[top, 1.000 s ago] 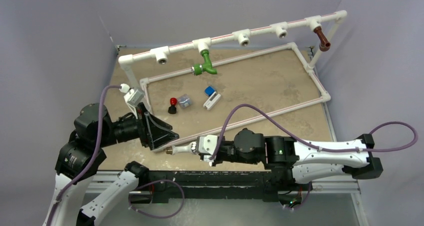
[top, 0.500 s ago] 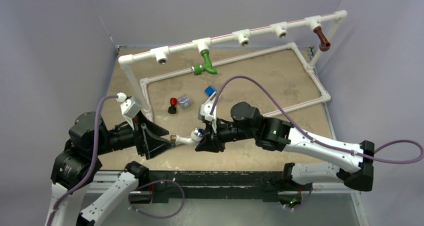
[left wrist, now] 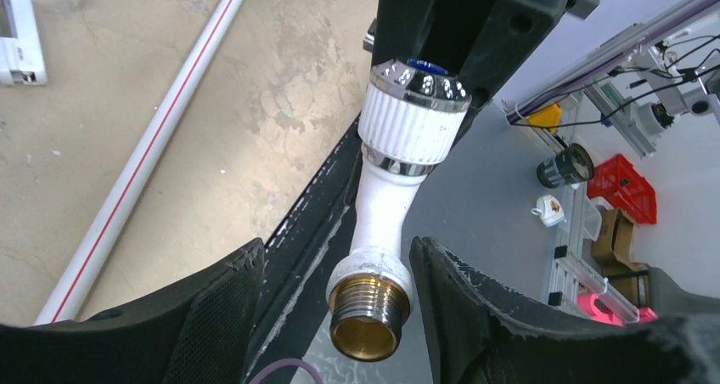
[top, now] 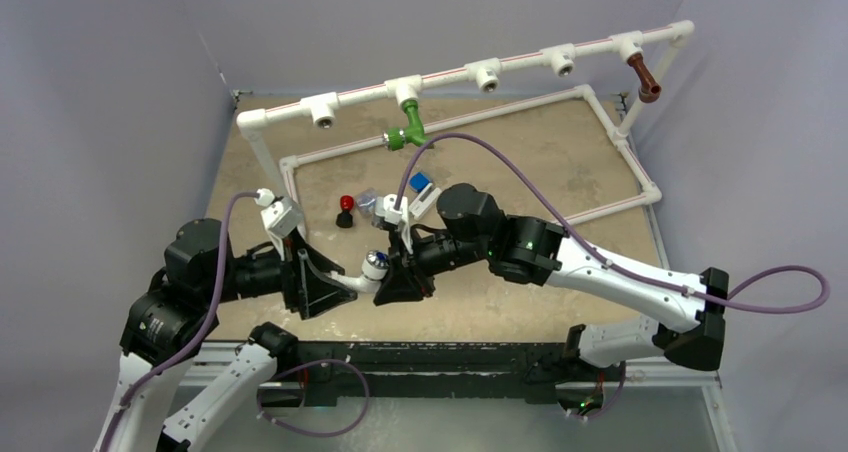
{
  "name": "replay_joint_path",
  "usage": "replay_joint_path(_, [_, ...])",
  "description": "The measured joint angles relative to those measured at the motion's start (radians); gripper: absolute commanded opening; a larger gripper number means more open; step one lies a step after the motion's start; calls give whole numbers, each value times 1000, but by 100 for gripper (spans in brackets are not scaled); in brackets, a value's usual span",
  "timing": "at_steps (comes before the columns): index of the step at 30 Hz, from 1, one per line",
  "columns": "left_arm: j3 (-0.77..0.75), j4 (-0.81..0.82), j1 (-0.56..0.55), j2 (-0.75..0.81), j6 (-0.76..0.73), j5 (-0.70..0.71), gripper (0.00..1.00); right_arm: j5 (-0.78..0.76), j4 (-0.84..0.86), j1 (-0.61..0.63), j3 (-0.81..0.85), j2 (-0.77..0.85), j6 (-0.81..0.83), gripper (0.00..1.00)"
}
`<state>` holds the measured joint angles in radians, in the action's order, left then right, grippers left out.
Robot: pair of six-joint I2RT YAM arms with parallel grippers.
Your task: Install the water faucets
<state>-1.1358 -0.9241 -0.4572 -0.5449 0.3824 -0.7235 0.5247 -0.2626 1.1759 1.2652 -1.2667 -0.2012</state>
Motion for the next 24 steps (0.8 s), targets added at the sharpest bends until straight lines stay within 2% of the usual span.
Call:
replay_joint_path(10, [21, 1, -10, -6, -9, -50, 56, 18, -106, -5, 121, -99, 16, 0])
replay_joint_path(17, [21, -12, -11, -17, -15, -55, 42, 22, -186, -5, 169, -142, 35, 0])
replay_joint_path(24, [21, -24, -11, -37, -29, -65, 33, 18, -229, -6, 195, -142, 45, 0])
